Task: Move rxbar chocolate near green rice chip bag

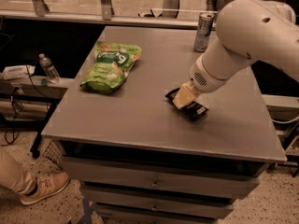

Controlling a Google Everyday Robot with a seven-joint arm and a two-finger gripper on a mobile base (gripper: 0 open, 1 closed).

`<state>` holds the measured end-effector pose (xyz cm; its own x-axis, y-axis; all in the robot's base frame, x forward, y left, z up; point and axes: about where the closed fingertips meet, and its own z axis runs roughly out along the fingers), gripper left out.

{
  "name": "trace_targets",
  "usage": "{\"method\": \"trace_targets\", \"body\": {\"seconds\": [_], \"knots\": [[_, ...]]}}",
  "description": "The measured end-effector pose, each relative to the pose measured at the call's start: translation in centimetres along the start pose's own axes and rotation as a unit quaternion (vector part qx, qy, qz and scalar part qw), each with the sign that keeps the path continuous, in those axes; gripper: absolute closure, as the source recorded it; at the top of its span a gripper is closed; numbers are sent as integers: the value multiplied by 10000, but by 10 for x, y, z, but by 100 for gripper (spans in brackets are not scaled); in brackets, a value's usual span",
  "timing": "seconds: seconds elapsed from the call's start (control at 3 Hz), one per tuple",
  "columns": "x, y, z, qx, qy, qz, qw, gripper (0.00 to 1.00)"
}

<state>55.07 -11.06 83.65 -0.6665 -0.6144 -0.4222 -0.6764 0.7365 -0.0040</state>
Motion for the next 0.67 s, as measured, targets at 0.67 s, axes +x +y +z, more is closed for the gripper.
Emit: {"method": "trace_targets", "body": {"seconds": [0.67], "knots": [[-43, -16, -39, -102, -784, -277, 9965, 100]]}}
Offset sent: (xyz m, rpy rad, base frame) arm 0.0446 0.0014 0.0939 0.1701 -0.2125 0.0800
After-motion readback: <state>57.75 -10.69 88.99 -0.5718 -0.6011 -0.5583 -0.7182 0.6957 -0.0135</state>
